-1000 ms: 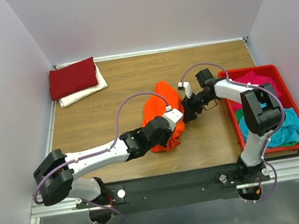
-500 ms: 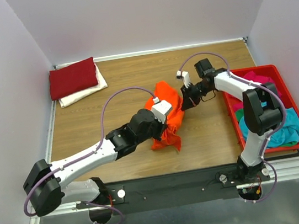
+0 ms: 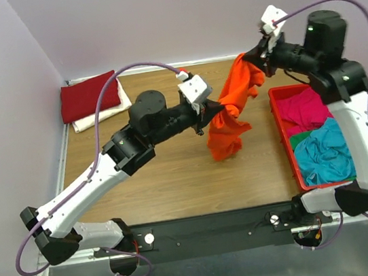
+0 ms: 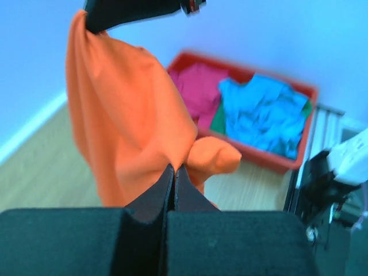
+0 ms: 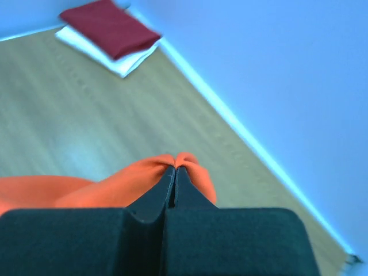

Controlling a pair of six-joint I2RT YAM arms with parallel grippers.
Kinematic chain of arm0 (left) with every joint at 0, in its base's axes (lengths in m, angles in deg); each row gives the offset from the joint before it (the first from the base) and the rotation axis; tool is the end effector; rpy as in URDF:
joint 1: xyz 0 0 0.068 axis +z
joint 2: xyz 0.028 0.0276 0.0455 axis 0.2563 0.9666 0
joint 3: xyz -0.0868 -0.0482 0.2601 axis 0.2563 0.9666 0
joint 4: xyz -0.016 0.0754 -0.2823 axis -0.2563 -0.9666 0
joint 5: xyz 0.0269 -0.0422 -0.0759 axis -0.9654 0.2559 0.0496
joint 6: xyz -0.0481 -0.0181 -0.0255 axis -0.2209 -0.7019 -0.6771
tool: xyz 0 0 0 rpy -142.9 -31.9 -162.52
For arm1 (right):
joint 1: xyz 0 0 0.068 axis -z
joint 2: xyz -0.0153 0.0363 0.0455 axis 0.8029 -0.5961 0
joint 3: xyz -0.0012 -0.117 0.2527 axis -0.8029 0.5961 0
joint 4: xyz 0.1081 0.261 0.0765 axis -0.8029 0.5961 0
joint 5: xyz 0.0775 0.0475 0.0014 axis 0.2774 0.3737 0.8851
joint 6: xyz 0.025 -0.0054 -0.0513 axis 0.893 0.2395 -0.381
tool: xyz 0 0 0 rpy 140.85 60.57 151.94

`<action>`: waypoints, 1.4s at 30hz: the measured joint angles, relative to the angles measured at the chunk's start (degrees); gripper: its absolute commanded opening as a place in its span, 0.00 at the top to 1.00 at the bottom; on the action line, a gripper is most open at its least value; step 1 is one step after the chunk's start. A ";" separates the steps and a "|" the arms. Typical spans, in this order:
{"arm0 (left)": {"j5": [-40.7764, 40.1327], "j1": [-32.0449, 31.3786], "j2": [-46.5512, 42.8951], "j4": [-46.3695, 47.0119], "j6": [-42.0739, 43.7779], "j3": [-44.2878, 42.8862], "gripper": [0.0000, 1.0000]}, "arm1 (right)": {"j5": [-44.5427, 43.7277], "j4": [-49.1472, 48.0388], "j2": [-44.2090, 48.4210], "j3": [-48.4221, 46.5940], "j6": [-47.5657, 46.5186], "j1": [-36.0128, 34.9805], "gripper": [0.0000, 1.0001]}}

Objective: Fold and stack the t-shirts
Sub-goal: Flatten the tshirt out

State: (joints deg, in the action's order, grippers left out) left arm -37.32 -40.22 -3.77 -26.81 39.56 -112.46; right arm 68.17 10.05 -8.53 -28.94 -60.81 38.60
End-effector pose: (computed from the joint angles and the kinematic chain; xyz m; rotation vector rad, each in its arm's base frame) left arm 0.1739 -0.2614 0.4551 0.8804 1.4649 -0.9030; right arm 0.2815 0.0974 0.5124 -0.9755 1.5652 0.4232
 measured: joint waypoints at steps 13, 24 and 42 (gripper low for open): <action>13.38 0.00 -4.42 8.98 -4.92 -1.86 1.00 | -1.25 0.83 1.38 -18.53 5.09 0.04 1.00; -16.79 4.37 -38.01 17.16 -39.19 48.26 0.46 | 4.35 -2.67 -44.46 -25.51 13.51 -19.63 0.31; -27.82 7.23 -31.19 0.94 -46.21 43.91 0.23 | 1.86 -5.27 -13.49 21.64 -0.11 -6.58 0.23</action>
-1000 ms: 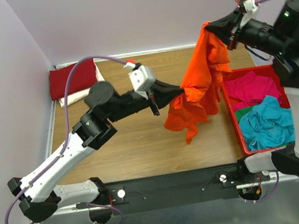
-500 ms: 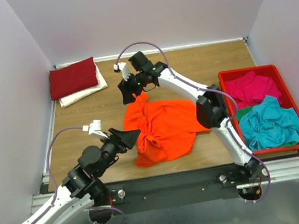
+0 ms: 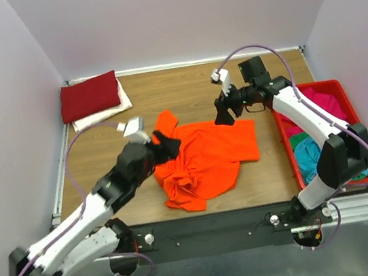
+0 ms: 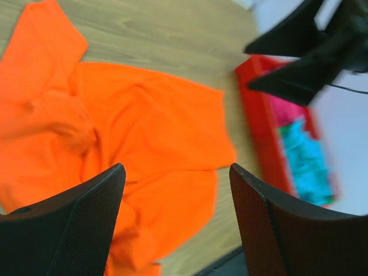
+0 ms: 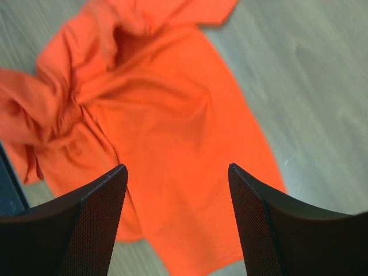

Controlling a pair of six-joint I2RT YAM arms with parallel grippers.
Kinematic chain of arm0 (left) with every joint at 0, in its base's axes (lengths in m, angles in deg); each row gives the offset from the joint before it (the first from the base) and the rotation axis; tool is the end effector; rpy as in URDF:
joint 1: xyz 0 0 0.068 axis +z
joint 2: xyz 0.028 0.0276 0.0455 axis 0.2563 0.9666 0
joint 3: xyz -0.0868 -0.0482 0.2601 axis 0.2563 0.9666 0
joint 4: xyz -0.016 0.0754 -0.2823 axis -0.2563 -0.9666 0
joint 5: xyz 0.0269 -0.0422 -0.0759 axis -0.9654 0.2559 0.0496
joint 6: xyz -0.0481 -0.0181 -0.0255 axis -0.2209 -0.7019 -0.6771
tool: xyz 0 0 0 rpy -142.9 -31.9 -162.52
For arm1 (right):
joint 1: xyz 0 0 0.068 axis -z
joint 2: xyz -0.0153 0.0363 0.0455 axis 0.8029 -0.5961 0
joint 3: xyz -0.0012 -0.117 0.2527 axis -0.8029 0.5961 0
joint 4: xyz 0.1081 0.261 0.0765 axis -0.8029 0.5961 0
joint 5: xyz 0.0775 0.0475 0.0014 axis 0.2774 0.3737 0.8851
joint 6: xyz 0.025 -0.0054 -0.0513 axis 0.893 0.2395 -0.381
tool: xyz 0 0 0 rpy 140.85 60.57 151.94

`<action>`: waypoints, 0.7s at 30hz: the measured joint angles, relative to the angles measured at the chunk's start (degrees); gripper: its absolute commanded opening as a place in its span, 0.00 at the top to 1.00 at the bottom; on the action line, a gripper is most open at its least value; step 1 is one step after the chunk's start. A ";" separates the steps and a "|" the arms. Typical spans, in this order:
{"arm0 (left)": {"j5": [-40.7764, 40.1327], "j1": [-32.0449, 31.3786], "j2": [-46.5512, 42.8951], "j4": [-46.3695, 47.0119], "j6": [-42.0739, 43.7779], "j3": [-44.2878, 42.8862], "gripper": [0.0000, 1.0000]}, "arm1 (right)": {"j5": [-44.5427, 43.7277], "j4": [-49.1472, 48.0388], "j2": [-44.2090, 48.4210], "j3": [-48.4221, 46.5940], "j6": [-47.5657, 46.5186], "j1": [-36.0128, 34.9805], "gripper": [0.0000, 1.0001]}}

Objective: Fold and stack the t-shirts
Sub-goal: Flatten the tshirt out

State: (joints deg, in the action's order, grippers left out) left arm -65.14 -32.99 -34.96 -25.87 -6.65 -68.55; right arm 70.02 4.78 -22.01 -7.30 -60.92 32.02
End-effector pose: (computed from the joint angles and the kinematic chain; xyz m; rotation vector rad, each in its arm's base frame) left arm 0.1458 -0.1426 0.2883 -0.2425 1.9036 -0.8881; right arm 0.3493 0.1618 0.3090 -1.1554 2.0026 0.6980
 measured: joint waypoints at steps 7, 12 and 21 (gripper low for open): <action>13.42 14.67 29.83 4.85 19.21 -17.33 0.32 | -1.90 0.63 -3.54 6.27 -1.03 12.26 0.28; 20.50 22.10 46.58 1.99 31.30 -36.09 0.36 | -5.88 0.59 -8.85 6.32 -1.03 15.32 0.31; 26.73 26.82 72.61 -8.09 45.70 -58.90 0.60 | -8.98 0.33 -11.65 6.51 -1.03 15.19 0.31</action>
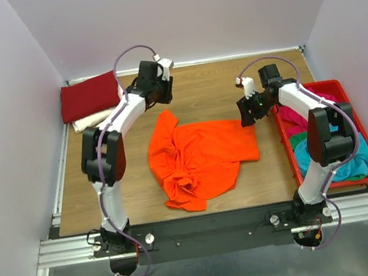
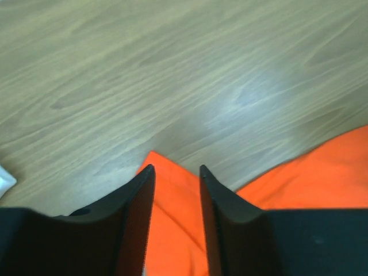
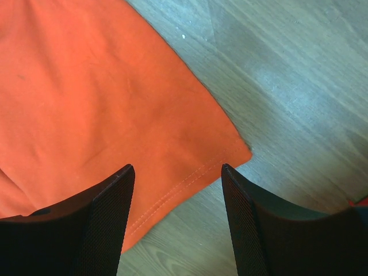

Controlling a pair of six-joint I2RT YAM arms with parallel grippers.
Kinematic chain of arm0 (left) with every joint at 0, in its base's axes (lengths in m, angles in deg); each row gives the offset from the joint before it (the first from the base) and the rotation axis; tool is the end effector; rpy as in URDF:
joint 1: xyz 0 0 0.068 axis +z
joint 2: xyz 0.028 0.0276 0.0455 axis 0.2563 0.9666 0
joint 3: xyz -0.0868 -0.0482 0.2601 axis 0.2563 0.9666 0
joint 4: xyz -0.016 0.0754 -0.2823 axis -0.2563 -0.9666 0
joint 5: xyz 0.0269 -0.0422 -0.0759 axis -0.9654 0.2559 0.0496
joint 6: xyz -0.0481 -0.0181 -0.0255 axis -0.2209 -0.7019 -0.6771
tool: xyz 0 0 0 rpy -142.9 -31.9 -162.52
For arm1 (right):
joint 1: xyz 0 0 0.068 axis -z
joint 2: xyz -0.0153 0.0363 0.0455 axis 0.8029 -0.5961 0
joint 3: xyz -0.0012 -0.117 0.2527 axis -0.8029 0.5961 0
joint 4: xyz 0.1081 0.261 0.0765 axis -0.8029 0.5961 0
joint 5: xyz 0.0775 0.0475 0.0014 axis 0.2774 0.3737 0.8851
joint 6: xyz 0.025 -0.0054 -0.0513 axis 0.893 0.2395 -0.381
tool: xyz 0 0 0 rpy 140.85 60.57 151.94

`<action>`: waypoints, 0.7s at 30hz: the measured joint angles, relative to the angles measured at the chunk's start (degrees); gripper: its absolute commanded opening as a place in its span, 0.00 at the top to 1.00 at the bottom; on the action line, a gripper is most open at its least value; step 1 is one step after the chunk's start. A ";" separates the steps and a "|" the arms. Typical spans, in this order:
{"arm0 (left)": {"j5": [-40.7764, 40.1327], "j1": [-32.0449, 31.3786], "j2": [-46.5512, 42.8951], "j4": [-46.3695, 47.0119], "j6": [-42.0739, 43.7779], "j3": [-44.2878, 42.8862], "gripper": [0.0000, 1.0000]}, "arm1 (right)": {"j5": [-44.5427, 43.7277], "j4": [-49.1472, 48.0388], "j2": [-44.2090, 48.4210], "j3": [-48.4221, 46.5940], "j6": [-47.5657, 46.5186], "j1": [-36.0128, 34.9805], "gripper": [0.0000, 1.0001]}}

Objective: Fold and stack the t-shirts
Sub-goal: Flatten the tshirt out

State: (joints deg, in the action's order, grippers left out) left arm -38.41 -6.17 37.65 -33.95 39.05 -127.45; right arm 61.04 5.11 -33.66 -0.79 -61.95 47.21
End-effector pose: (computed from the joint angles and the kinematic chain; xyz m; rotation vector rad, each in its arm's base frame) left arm 0.4603 -0.1837 0.2587 0.4361 2.1943 -0.4022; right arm 0.3941 0.0607 0.1912 -0.8379 2.4737 0.4991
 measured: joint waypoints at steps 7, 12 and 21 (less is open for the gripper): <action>-0.31 0.02 11.02 -8.02 7.65 -5.07 0.60 | -0.26 -0.22 0.02 1.99 -0.09 0.24 0.31; -1.25 0.02 12.09 -10.86 10.91 -6.16 0.59 | -0.24 -0.24 0.02 2.51 -0.28 0.31 0.31; -4.31 0.02 15.93 -12.35 12.85 -11.39 0.59 | -0.20 -0.22 0.02 2.89 -0.76 0.33 0.31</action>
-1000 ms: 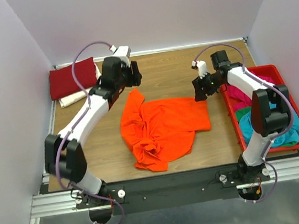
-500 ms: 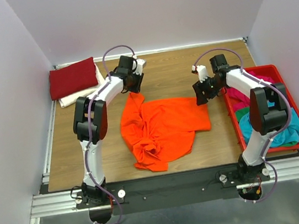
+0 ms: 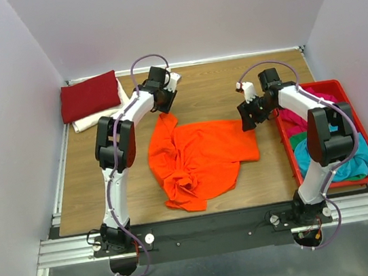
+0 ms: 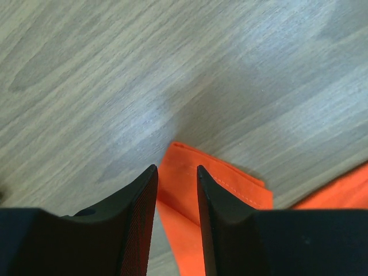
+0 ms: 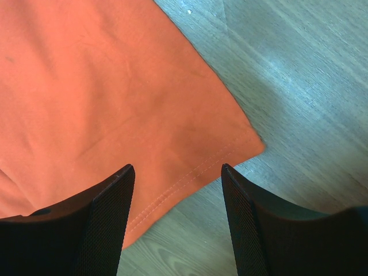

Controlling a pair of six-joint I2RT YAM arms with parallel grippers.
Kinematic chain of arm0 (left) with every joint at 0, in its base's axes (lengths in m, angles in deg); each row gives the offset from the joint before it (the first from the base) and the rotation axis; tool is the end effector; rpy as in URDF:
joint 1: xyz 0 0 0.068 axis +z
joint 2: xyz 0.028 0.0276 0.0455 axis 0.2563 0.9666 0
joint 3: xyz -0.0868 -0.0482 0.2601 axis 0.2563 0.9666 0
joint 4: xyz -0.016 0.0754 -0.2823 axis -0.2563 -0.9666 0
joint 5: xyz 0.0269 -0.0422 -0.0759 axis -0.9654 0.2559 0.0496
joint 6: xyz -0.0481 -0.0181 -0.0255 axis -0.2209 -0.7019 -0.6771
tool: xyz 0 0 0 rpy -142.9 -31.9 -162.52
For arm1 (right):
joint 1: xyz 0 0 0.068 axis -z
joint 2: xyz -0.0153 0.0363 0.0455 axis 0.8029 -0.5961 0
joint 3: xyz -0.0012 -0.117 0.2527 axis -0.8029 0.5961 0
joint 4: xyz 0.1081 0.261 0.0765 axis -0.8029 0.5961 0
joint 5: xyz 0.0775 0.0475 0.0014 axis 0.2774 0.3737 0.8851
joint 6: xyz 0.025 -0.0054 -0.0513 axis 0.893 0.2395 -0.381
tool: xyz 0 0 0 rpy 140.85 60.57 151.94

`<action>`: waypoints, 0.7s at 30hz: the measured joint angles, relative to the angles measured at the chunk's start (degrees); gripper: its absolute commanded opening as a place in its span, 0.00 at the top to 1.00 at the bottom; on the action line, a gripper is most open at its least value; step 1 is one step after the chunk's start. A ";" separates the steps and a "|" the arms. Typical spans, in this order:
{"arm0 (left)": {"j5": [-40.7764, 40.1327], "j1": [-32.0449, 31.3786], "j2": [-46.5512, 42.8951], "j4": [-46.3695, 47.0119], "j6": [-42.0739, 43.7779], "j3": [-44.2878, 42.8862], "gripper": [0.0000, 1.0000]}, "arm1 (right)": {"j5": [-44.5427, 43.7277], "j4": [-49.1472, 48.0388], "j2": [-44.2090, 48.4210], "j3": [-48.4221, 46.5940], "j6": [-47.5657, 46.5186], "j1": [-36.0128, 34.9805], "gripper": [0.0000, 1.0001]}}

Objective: Fold and stack the t-shirts
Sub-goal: Flatten the tshirt out

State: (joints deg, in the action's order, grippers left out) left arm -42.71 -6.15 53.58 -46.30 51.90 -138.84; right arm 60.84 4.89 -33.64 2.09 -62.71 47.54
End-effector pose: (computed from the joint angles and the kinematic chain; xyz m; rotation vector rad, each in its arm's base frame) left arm 0.4961 -0.1940 0.1750 0.7012 2.4165 -0.1804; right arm 0.3852 0.0574 0.1757 -0.8455 2.5136 0.5071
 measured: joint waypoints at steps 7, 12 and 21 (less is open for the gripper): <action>-0.02 0.00 3.06 -1.09 0.46 -2.14 0.59 | 0.04 -0.02 0.00 0.07 -0.31 0.00 0.31; 0.02 0.13 3.30 -1.22 0.48 -2.23 0.61 | 0.28 0.00 0.00 0.24 -0.33 0.00 0.31; 2.40 0.33 3.28 -1.01 0.33 -1.68 0.94 | 0.28 0.00 0.00 0.26 -0.33 0.20 0.31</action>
State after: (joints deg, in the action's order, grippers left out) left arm -40.31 -5.82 56.86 -47.31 52.23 -140.53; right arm 61.13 4.89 -33.64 2.36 -63.04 47.74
